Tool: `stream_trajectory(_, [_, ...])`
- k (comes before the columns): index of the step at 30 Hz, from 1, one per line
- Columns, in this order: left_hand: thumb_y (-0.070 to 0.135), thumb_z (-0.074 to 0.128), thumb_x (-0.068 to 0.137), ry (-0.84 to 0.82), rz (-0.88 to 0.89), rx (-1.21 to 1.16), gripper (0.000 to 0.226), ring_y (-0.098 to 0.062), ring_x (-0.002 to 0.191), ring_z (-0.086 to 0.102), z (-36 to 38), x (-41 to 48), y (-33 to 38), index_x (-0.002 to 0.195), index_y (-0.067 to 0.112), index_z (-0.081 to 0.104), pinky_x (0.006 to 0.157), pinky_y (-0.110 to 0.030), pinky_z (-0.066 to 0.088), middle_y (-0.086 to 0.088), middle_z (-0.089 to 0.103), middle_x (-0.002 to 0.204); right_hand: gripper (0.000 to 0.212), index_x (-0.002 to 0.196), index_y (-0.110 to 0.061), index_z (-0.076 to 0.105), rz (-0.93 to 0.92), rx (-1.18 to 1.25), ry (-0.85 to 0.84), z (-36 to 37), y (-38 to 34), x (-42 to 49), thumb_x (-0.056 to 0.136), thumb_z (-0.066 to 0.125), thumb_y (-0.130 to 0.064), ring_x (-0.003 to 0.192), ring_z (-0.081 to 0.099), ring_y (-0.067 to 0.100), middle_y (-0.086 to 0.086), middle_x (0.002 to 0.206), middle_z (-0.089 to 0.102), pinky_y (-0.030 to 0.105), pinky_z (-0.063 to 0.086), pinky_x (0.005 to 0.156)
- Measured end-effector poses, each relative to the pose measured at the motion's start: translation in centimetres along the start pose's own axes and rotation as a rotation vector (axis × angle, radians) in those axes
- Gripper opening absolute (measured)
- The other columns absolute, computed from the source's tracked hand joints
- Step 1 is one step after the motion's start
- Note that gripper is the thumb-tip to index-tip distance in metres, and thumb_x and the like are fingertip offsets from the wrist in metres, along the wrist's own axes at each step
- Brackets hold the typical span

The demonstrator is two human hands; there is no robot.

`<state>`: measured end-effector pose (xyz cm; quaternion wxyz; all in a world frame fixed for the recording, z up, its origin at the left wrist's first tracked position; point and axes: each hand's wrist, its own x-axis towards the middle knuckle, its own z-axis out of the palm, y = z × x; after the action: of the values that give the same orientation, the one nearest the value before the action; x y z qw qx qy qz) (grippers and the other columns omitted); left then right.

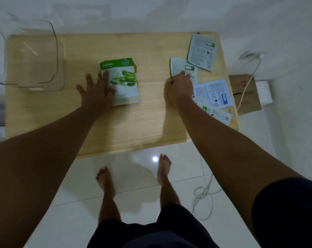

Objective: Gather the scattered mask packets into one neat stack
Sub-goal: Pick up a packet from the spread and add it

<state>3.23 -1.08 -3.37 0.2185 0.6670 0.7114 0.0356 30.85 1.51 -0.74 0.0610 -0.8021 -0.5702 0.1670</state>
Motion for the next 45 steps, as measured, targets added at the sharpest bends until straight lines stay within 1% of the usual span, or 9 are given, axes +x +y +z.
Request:
stream_trajectory(8, [0.050, 0.028, 0.098, 0.004, 0.009, -0.001, 0.065, -0.042, 0.150, 0.001, 0.1, 0.0, -0.1, 0.156, 0.026, 0.011, 0.110, -0.072, -0.003, -0.001, 0.017, 0.164, 0.036, 0.123, 0.003, 0.050, -0.103, 0.080, 0.057, -1.1, 0.1, -0.6, 0.101, 0.039, -0.024, 0.108, 0.060, 0.036, 0.023, 0.119, 0.060, 0.048, 0.053, 0.091])
stream_trajectory(13, [0.048, 0.028, 0.100, -0.013, 0.013, -0.009, 0.064, -0.040, 0.150, 0.000, -0.3, -0.3, 0.1, 0.156, 0.024, 0.010, 0.110, -0.071, -0.001, -0.001, 0.015, 0.164, 0.018, 0.095, 0.001, 0.060, -0.208, 0.516, 0.219, -3.0, -2.0, -2.2, 0.093, 0.049, -0.013, 0.084, 0.066, 0.019, 0.018, 0.103, 0.069, 0.030, 0.054, 0.075])
stream_trajectory(17, [0.043, 0.022, 0.102, -0.018, 0.001, -0.039, 0.059, -0.038, 0.151, 0.001, -0.7, -0.3, 0.1, 0.157, 0.023, 0.010, 0.112, -0.070, 0.000, -0.001, 0.015, 0.164, 0.014, 0.080, -0.013, 0.051, -0.226, 0.792, 0.215, -3.9, -5.3, -3.3, 0.093, 0.051, -0.011, 0.051, 0.046, -0.001, -0.007, 0.069, 0.057, 0.015, 0.036, 0.050])
stream_trajectory(21, [0.046, 0.013, 0.100, 0.028, -0.025, -0.185, 0.063, -0.033, 0.152, 0.002, -0.6, -0.5, -0.2, 0.157, 0.022, -0.001, 0.114, -0.067, -0.003, -0.008, 0.012, 0.164, 0.014, 0.078, -0.009, 0.054, -0.198, 0.905, 0.127, -2.4, -8.5, -4.2, 0.091, 0.054, -0.006, 0.067, 0.049, 0.006, -0.001, 0.072, 0.055, 0.014, 0.041, 0.058])
stream_trajectory(26, [0.058, 0.018, 0.093, 0.055, -0.038, -0.255, 0.075, -0.030, 0.152, 0.004, -0.3, -0.1, -0.7, 0.157, 0.024, -0.004, 0.115, -0.064, -0.004, -0.006, 0.011, 0.165, 0.019, 0.105, -0.001, 0.064, -0.216, 0.661, 0.070, 1.0, -9.8, -5.0, 0.093, 0.055, -0.013, 0.094, 0.067, 0.029, 0.014, 0.100, 0.071, 0.043, 0.055, 0.084])
stream_trajectory(29, [0.059, 0.031, 0.093, 0.047, -0.001, -0.169, 0.076, -0.032, 0.152, 0.002, 0.3, -0.1, -1.2, 0.156, 0.028, 0.003, 0.114, -0.063, -0.007, -0.010, 0.021, 0.162, 0.047, 0.141, -0.008, 0.042, -0.363, 0.351, -0.006, 2.3, -9.7, -5.4, 0.096, 0.047, -0.019, 0.117, 0.058, 0.034, 0.016, 0.134, 0.057, 0.041, 0.048, 0.094])
stream_trajectory(32, [0.061, 0.031, 0.093, 0.067, 0.022, -0.149, 0.074, -0.033, 0.152, -0.001, 0.6, -0.1, -1.4, 0.156, 0.030, 0.007, 0.113, -0.062, -0.010, -0.005, 0.024, 0.162, 0.057, 0.151, -0.007, 0.026, -0.555, 0.145, -0.142, 3.7, -9.6, -5.6, 0.097, 0.041, -0.015, 0.145, 0.026, 0.037, 0.017, 0.159, 0.024, 0.054, 0.032, 0.114])
stream_trajectory(35, [0.063, 0.029, 0.092, 0.072, 0.027, -0.148, 0.075, -0.033, 0.152, -0.001, 0.8, 0.0, -1.5, 0.156, 0.031, 0.007, 0.113, -0.062, -0.011, -0.004, 0.023, 0.162, 0.057, 0.151, -0.006, 0.026, -0.627, 0.042, -0.200, 4.5, -9.3, -5.8, 0.097, 0.040, -0.013, 0.150, 0.009, 0.039, 0.019, 0.163, 0.010, 0.059, 0.017, 0.120])
stream_trajectory(45, [0.062, 0.029, 0.092, 0.068, 0.046, -0.091, 0.075, -0.039, 0.150, 0.000, 0.4, -0.3, -1.0, 0.156, 0.029, 0.009, 0.110, -0.070, -0.007, -0.002, 0.025, 0.162, 0.056, 0.153, -0.008, 0.021, -0.526, 0.130, -0.112, 2.0, -7.7, -3.1, 0.102, 0.037, -0.023, 0.151, 0.006, 0.039, 0.019, 0.163, 0.010, 0.054, 0.012, 0.121])
